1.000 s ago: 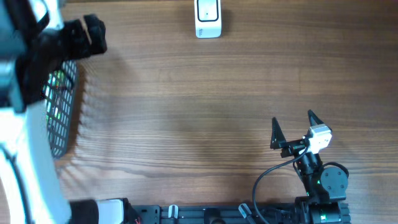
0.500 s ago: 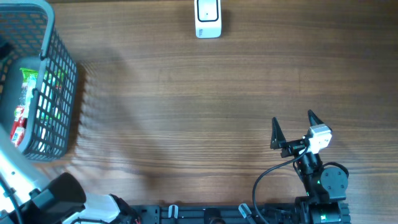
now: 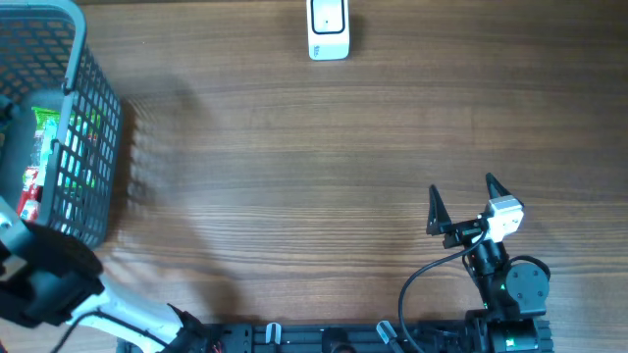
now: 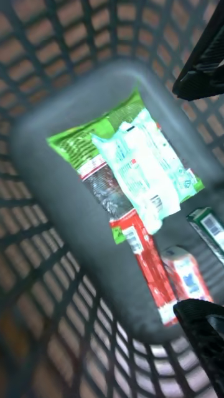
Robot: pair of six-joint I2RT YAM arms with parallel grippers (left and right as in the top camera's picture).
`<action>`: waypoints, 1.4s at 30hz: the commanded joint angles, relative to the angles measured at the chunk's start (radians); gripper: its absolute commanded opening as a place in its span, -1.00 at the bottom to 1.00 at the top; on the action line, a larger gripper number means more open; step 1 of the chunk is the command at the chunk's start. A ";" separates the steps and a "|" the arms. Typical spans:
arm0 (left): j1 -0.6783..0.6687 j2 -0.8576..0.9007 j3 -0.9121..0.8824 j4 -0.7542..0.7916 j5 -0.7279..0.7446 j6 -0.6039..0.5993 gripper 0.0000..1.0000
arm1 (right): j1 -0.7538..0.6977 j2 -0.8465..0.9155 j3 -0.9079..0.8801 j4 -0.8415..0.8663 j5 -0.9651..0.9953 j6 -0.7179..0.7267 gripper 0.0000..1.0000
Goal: Scan the item barcode
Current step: 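Move the left gripper into the grey basket toward the green snack bag, then grasp the green snack bag with the left gripper inside the basket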
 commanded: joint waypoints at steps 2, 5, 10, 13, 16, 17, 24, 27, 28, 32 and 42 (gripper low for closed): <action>0.001 0.089 -0.010 0.027 0.155 0.184 1.00 | -0.005 -0.006 -0.001 0.003 0.005 -0.011 1.00; 0.001 0.138 -0.013 0.037 0.223 0.243 1.00 | -0.005 -0.006 -0.001 0.003 0.005 -0.011 1.00; -0.006 0.228 -0.013 0.040 0.236 0.249 1.00 | -0.005 -0.006 -0.001 0.003 0.005 -0.011 0.99; -0.021 0.275 -0.014 0.041 0.236 0.283 1.00 | -0.005 -0.006 -0.001 0.003 0.005 -0.011 0.99; -0.041 0.296 -0.015 0.048 0.236 0.322 0.99 | -0.005 -0.006 -0.001 0.003 0.005 -0.011 0.99; -0.048 0.301 -0.015 0.052 0.233 0.335 0.99 | -0.005 -0.006 -0.001 0.003 0.005 -0.011 1.00; -0.082 0.309 -0.015 0.085 0.103 0.352 0.99 | -0.005 -0.006 -0.001 0.003 0.005 -0.011 0.99; -0.085 0.319 -0.015 0.087 0.097 0.321 1.00 | -0.005 -0.006 -0.001 0.003 0.005 -0.011 1.00; -0.085 0.322 -0.015 0.086 0.097 0.315 1.00 | -0.005 -0.006 -0.001 0.003 0.005 -0.011 0.99; -0.085 0.326 -0.015 0.096 0.097 0.315 1.00 | -0.005 -0.006 -0.001 0.003 0.005 -0.012 1.00; -0.084 0.318 -0.011 0.158 0.052 0.403 1.00 | -0.005 -0.006 -0.001 0.003 0.005 -0.012 1.00</action>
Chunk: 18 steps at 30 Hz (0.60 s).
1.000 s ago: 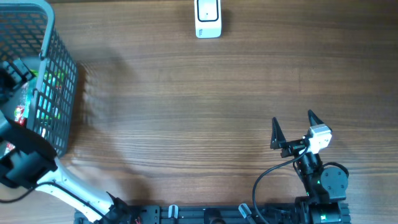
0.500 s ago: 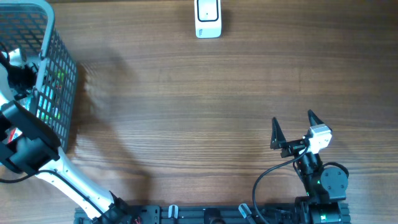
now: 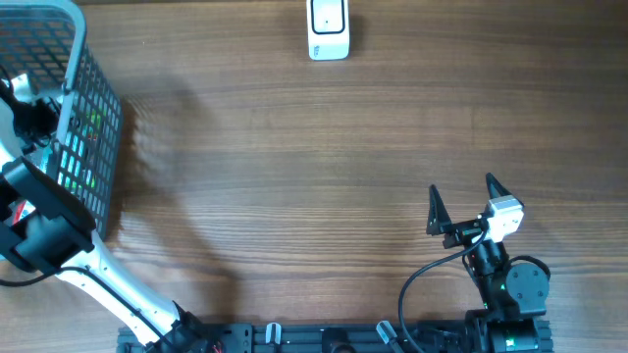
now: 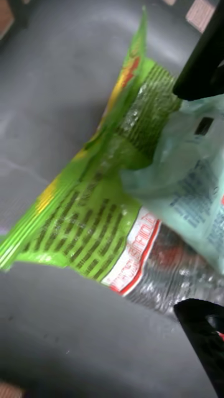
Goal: Scan the item barcode
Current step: 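Grasp the green snack bag with the left gripper inside the basket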
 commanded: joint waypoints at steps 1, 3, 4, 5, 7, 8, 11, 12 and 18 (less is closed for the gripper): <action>0.001 0.006 -0.001 0.011 -0.040 0.094 1.00 | -0.005 -0.006 -0.001 0.003 0.005 -0.011 0.99; 0.001 0.007 -0.001 0.013 -0.041 0.132 1.00 | -0.005 -0.006 -0.001 0.003 0.005 -0.012 1.00; 0.002 0.007 -0.001 0.013 -0.040 0.156 1.00 | -0.005 -0.006 -0.001 0.003 0.005 -0.011 0.99; 0.003 0.007 -0.001 0.013 -0.041 0.190 1.00 | -0.005 -0.006 -0.001 0.003 0.005 -0.012 0.99; 0.008 0.008 -0.001 0.017 -0.040 0.218 1.00 | -0.005 -0.006 -0.001 0.003 0.005 -0.011 1.00; 0.011 0.009 -0.001 0.018 -0.037 0.233 1.00 | -0.005 -0.006 -0.001 0.003 0.005 -0.011 1.00; 0.019 0.011 -0.003 0.019 -0.016 0.273 1.00 | -0.005 -0.006 -0.001 0.003 0.005 -0.011 0.99; 0.024 0.011 -0.003 0.014 0.020 0.301 1.00 | -0.005 -0.006 -0.001 0.003 0.005 -0.011 1.00; 0.062 0.011 -0.003 0.011 0.129 0.389 0.99 | -0.005 -0.006 -0.001 0.003 0.005 -0.011 0.99</action>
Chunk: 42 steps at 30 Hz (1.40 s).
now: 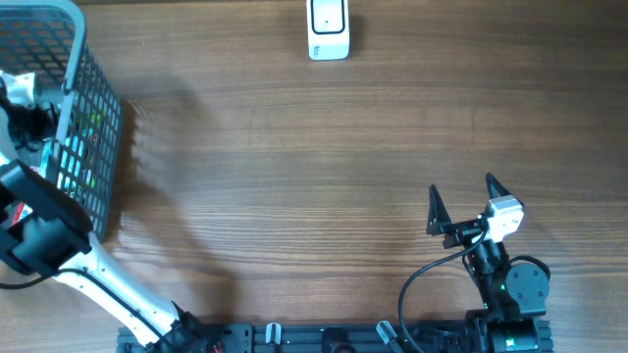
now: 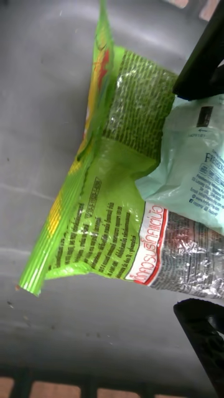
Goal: Scan the item barcode
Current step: 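Grasp the green snack bag with the left gripper inside the basket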
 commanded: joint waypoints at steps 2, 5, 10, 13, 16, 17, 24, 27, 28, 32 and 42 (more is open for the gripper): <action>0.042 0.011 -0.002 0.006 0.080 0.093 1.00 | -0.005 -0.006 -0.001 0.003 0.005 -0.012 0.99; 0.065 0.005 -0.002 0.025 0.177 0.093 1.00 | -0.005 -0.006 -0.001 0.003 0.005 -0.011 0.99; 0.083 -0.021 -0.002 0.060 0.226 0.096 1.00 | -0.005 -0.006 -0.001 0.003 0.005 -0.012 0.99; 0.073 -0.048 -0.002 0.064 0.226 0.089 1.00 | -0.005 -0.006 -0.001 0.003 0.005 -0.012 0.99; 0.058 -0.054 -0.002 0.049 0.226 0.081 1.00 | -0.005 -0.006 -0.001 0.003 0.005 -0.012 1.00; 0.051 -0.054 -0.002 0.036 0.226 0.081 1.00 | -0.005 -0.006 -0.001 0.003 0.005 -0.011 1.00; -0.013 -0.054 -0.002 -0.031 0.183 0.045 1.00 | -0.005 -0.006 -0.001 0.003 0.005 -0.011 1.00; -0.044 -0.054 -0.003 -0.048 0.024 -0.048 1.00 | -0.005 -0.006 -0.001 0.003 0.005 -0.011 0.99; -0.052 -0.054 -0.003 -0.060 -0.009 -0.064 1.00 | -0.005 -0.006 -0.001 0.003 0.005 -0.012 0.99; -0.069 -0.054 -0.003 -0.110 -0.026 -0.100 1.00 | -0.005 -0.006 -0.001 0.003 0.005 -0.012 1.00; -0.075 -0.055 -0.004 -0.127 -0.035 -0.126 1.00 | -0.005 -0.006 -0.001 0.003 0.005 -0.011 0.99</action>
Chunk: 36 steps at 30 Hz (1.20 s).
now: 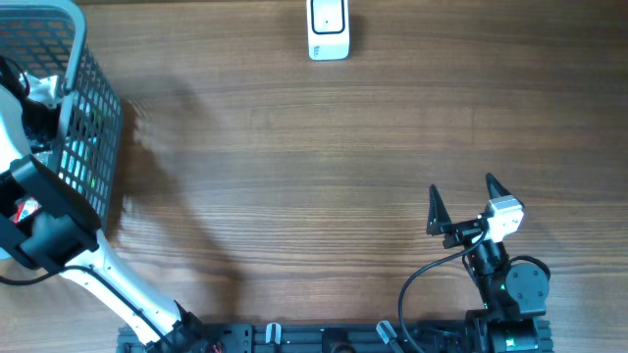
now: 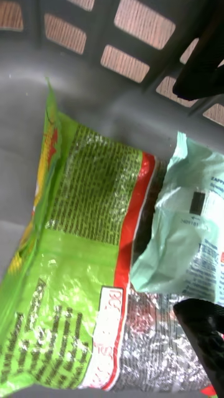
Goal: Scan the item barcode
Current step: 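Grasp the green snack bag with the left gripper inside the basket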
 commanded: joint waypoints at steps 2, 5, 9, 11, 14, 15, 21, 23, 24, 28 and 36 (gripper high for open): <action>-0.003 -0.054 -0.002 0.064 -0.031 -0.039 1.00 | -0.005 -0.006 -0.001 0.003 0.005 -0.011 0.99; -0.005 -0.105 0.003 0.116 -0.101 -0.061 1.00 | -0.005 -0.006 -0.001 0.003 0.005 -0.011 0.99; -0.002 -0.193 0.003 0.125 -0.131 -0.108 1.00 | -0.005 -0.006 -0.001 0.003 0.005 -0.012 0.99; -0.002 -0.222 0.003 0.067 -0.101 -0.109 1.00 | -0.005 -0.006 -0.001 0.003 0.005 -0.011 0.99; -0.006 -0.222 0.001 -0.023 -0.084 -0.109 1.00 | -0.005 -0.006 -0.001 0.003 0.005 -0.011 0.99; -0.006 -0.219 -0.006 -0.034 -0.084 -0.109 1.00 | -0.005 -0.006 -0.001 0.003 0.005 -0.011 0.99; 0.000 -0.218 -0.155 0.005 -0.114 -0.100 1.00 | -0.005 -0.006 -0.001 0.003 0.005 -0.011 0.99; 0.000 -0.218 -0.225 0.043 -0.113 -0.073 1.00 | -0.005 -0.006 -0.001 0.003 0.005 -0.012 1.00; 0.000 -0.218 -0.257 0.061 -0.114 -0.050 1.00 | -0.005 -0.006 -0.001 0.003 0.005 -0.011 1.00; 0.001 -0.218 -0.361 0.134 -0.118 0.052 1.00 | -0.005 -0.006 -0.001 0.003 0.005 -0.011 0.99; 0.001 -0.216 -0.400 0.276 -0.128 0.045 1.00 | -0.005 -0.006 -0.001 0.003 0.005 -0.012 0.99</action>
